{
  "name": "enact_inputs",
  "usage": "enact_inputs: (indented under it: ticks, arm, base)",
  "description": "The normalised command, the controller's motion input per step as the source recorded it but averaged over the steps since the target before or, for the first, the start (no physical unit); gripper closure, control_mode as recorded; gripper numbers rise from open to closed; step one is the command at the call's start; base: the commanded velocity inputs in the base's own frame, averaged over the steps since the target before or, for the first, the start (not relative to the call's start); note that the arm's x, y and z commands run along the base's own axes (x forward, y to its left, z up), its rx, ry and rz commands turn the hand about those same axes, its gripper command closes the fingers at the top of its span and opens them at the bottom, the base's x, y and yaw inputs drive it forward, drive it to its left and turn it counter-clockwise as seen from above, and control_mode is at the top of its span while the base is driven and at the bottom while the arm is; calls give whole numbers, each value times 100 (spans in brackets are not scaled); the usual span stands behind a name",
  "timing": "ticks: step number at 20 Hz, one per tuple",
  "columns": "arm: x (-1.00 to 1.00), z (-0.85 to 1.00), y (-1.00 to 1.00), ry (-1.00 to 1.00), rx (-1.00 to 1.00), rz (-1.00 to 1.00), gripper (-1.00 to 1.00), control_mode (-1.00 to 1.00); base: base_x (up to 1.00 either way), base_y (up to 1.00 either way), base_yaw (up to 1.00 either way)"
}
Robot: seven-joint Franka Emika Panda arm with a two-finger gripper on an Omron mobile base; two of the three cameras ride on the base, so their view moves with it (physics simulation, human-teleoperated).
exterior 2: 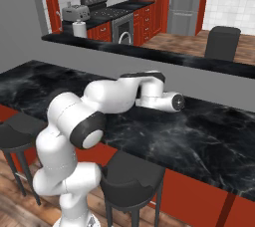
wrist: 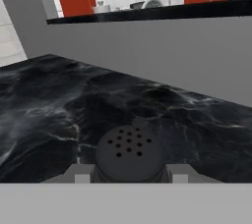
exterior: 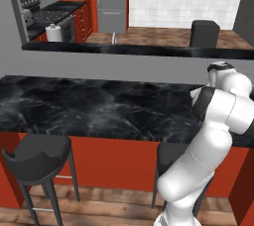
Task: The dining table condiment station is running low on shaker. Refill the condiment station by opening the cabinet and taking the shaker from the cabinet and placing it on the dining table.
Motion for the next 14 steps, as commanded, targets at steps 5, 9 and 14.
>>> enact_inputs:
  ticks: [5, 9, 14]
  arm:
    - [16, -30, -2, -1, 0, 7, 100, -100]
    - [9, -23, 0, -5, 0, 9, 100, -100]
    - [0, -7, 1, -11, -2, 12, 100, -100]
  base:
    - [0, 0, 0]
    - [0, 0, 0]
    - [0, 0, 0]
